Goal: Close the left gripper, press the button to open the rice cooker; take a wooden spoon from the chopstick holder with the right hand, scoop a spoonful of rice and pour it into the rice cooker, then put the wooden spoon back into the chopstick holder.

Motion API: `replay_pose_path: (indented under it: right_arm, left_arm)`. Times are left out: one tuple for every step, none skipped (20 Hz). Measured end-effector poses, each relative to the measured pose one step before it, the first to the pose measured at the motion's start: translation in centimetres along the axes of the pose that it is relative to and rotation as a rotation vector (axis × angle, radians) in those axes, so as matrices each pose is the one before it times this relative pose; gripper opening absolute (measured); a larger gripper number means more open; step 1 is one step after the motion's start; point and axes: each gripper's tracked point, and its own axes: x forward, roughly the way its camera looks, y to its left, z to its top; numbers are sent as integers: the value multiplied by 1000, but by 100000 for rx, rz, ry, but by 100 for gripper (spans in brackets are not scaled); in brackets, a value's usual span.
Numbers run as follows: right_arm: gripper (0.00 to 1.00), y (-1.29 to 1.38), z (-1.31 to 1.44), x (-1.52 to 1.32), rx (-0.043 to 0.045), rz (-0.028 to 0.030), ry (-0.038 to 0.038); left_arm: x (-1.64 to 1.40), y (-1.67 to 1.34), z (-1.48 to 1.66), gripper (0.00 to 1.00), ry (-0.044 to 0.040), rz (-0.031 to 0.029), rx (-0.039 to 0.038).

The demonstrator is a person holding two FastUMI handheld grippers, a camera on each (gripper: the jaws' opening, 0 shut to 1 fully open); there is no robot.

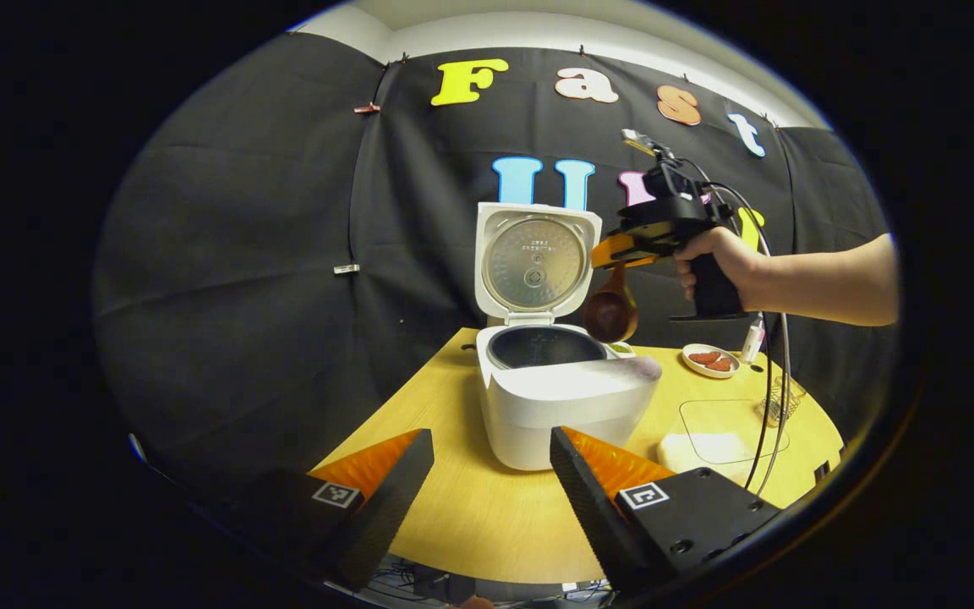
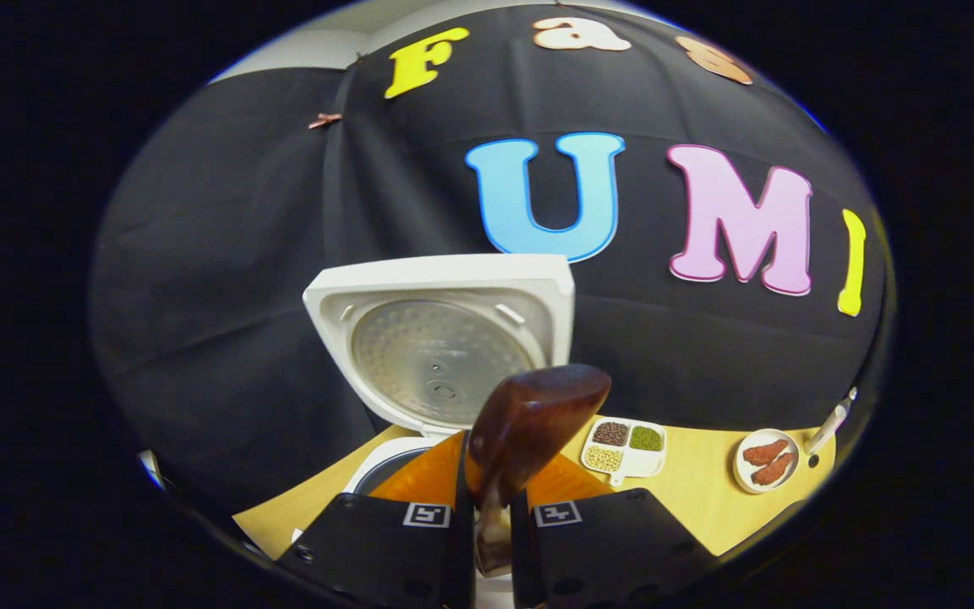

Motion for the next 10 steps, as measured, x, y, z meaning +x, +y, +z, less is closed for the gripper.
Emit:
replay_pose_path:
  right_arm:
    - [21,-1567,536,-961,3658,-1039,-277]
    - [21,-1556,575,-903,3431,-1081,-636]
    - [21,-1761,754,-838,2368,-1268,-850]
    - [21,-1872,804,-914,1543,-1521,-1013]
    - [21,-2093,618,-870,1323,-1949,-919]
    - [21,-1985,490,-785,1520,-1777,-428]
    - [21,-2212,507,-783,1902,-2112,-493]
    - [21,-2351,594,-901,2651,-2466,-1141]
    - [21,-2426,609,-627,2858,-2388,-725]
    - [21,-2299,330,-598,2635,-2671,-552]
  left_arm:
    - [72,-559,487,96,-661,-71,65]
    - [173,-699,501,95,-694,-198,-7]
    - [184,-729,630,95,-693,-161,-60]
    - [173,-747,480,95,-707,-64,12]
    - [205,-767,427,95,-558,38,-56]
    - [200,-777,465,96,-583,-145,-254]
    - [168,-808,435,96,-508,-38,-290]
    - [184,-939,357,96,-392,-131,-351]
    - [176,-737,299,96,-154,-13,-260]
    - [271,-903,239,96,-63,132,-217]
